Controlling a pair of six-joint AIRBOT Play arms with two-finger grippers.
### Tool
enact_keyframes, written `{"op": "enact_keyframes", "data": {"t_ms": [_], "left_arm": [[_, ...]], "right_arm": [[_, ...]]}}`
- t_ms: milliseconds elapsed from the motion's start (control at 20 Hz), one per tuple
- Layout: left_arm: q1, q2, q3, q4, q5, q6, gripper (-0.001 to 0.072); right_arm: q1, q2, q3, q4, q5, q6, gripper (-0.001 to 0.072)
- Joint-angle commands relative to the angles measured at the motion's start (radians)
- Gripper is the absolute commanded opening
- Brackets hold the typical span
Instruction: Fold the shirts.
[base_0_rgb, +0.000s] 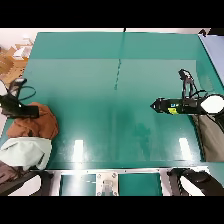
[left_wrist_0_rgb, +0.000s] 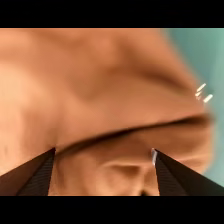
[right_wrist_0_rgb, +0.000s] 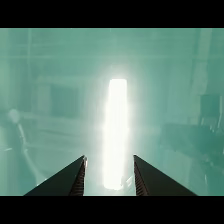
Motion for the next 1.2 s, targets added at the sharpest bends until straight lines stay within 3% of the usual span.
{"op": "enact_keyframes", "data": {"t_ms": [0, 50, 150, 300, 450, 600, 700, 900, 1150], "left_arm": [[0.0, -0.001, -0.117, 0.084, 0.051, -0.005, 0.072], [0.0, -0.001, -0.138, 0.083, 0.08, -0.007, 0.0694], [0.0, 0.0, -0.125, 0.071, 0.095, -0.031, 0.0029], [0.0, 0.0, 0.0, -0.045, 0.052, -0.032, 0.0019], [0.0, 0.0, 0.239, -0.32, -0.047, 0.042, 0.0018], [-0.064, 0.0, 0.461, -0.548, -0.089, 0.048, 0.0018], [-0.2, 0.0, 0.549, -0.557, -0.068, 0.048, 0.0018], [-0.519, -0.027, 0.568, -0.565, 0.108, 0.047, 0.0019], [-0.779, -0.245, 0.568, -0.603, 0.187, 0.039, 0.0021]], "right_arm": [[0.0, -0.008, 0.0, -0.002, -0.015, -0.002, 0.0359], [0.0, -0.008, 0.0, -0.002, -0.015, -0.002, 0.0358], [0.0, -0.008, 0.0, -0.002, -0.015, -0.002, 0.0351], [0.0, -0.008, 0.0, -0.001, -0.014, -0.002, 0.0347], [0.0, -0.008, 0.0, -0.001, -0.014, -0.002, 0.0347], [-0.006, -0.008, 0.004, -0.001, -0.014, -0.002, 0.0347], [-0.023, -0.008, 0.016, 0.0, -0.012, -0.001, 0.0347], [-0.082, -0.008, 0.067, 0.0, 0.047, -0.001, 0.0347], [-0.132, -0.008, 0.095, -0.001, 0.066, -0.001, 0.0347]]}}
